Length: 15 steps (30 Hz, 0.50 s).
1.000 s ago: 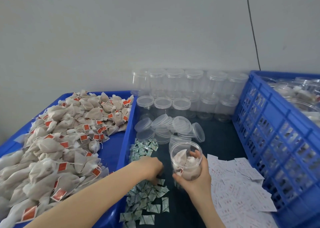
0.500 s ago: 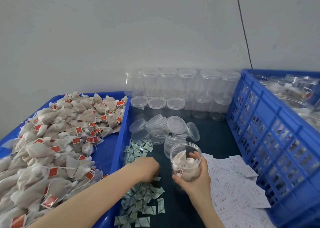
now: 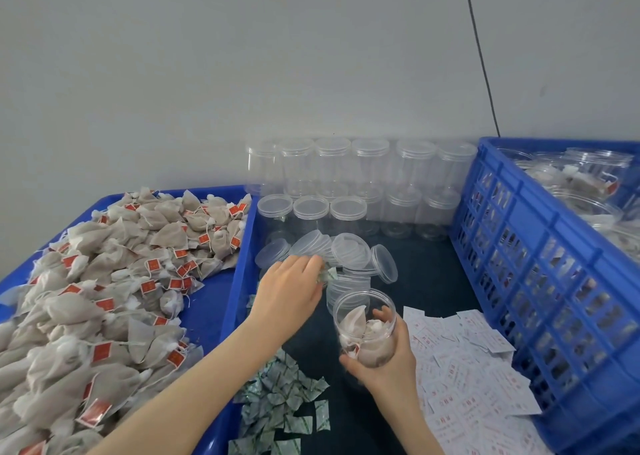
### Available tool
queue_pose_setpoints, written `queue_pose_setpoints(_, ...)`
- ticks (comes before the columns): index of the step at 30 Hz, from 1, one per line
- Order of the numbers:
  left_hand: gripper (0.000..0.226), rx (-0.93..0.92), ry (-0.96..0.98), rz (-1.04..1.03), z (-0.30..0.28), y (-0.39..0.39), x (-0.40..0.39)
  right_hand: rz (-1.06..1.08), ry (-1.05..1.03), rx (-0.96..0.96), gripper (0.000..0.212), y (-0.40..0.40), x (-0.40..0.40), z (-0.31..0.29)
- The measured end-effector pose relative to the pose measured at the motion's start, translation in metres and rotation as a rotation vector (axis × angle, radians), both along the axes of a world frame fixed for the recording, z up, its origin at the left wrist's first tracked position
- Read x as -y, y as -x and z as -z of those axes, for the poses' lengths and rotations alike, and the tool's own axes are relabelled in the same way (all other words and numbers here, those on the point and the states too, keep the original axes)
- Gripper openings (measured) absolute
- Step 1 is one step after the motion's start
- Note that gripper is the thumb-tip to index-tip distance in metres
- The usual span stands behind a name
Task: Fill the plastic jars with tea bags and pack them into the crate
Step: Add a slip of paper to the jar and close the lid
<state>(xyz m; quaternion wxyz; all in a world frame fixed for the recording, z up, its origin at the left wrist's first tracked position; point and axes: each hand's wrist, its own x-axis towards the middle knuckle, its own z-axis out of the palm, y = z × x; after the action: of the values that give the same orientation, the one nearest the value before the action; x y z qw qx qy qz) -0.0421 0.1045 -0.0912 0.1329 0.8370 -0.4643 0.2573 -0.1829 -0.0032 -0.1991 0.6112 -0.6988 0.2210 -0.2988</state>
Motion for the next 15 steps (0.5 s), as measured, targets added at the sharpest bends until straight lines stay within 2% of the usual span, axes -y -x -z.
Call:
queue_pose_setpoints(3,0.017,0.077,0.164,0.119,-0.004,0.005,-0.002,-0.007,0.022,0.005,0.086,-0.002,-0.002,0.002)
queue_pose_setpoints(6,0.009,0.057,0.12,0.275,-0.006,0.012,-0.003,-0.018,0.014,-0.01,0.087,-0.004,-0.004,0.004)
queue_pose_setpoints(8,0.008,-0.091,0.048,0.348,-0.004,0.016,-0.003,-0.025,0.004,-0.023,0.089,-0.005,-0.004,0.006)
queue_pose_setpoints(11,0.011,-0.4,-0.066,0.316,-0.001,0.019,-0.001,-0.02,0.019,-0.047,0.092,-0.006,-0.005,0.01)
queue_pose_setpoints(15,0.013,-0.537,-0.198,0.304,0.004,0.016,-0.001,-0.015,0.064,-0.082,0.095,-0.007,-0.005,0.02)
